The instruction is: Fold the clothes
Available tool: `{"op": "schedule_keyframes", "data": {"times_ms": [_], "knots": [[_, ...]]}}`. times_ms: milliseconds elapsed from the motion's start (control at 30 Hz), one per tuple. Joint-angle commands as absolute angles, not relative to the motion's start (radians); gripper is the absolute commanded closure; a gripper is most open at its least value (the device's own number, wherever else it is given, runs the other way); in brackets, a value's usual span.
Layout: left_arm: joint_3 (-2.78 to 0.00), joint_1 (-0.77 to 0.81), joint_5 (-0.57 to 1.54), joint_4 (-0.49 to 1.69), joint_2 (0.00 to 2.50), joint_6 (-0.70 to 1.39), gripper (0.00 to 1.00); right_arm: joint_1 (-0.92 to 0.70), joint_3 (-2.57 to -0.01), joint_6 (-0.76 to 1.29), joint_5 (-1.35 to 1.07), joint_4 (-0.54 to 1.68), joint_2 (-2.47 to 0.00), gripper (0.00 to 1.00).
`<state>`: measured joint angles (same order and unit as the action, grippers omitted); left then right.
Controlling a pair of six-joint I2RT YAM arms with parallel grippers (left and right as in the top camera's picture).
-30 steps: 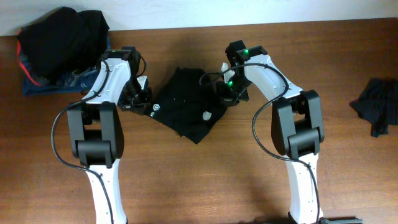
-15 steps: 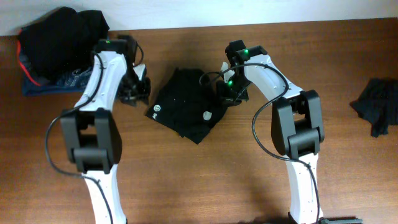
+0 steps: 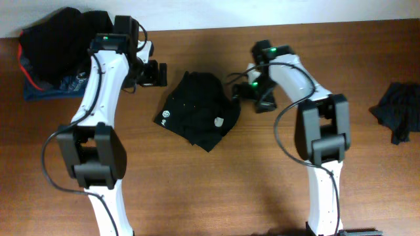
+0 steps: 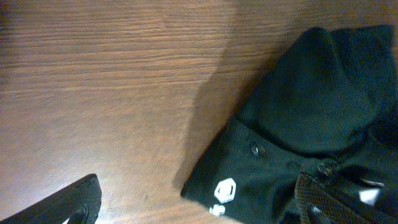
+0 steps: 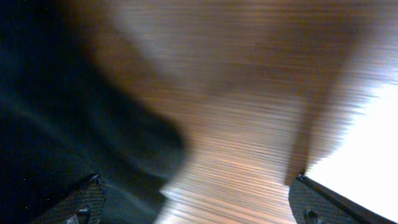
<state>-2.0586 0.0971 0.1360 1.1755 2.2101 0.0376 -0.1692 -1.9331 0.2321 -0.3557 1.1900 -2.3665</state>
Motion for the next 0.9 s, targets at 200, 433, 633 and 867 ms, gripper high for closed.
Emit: {"op": "schedule_keyframes", "data": {"times_ms": [200, 433, 633, 867], "knots": [[-2.057, 0.105, 0.411, 1.135, 2.386, -0.177, 0.01, 0.050, -1.923, 0.115, -0.461, 1.323, -2.379, 0.01], [-2.057, 0.105, 0.532, 1.087, 2.444, -0.242, 0.01, 0.057, -1.923, 0.055, -0.459, 1.349, -2.379, 0.01], [-2.057, 0.110, 0.596, 1.086, 2.493, -0.242, 0.01, 0.057, -1.923, 0.055, -0.460, 1.350, -2.379, 0.01], [-2.057, 0.143, 0.698, 1.180, 2.511, -0.268, 0.01, 0.057, -1.923, 0.056, -0.460, 1.350, -2.379, 0.01]]}}
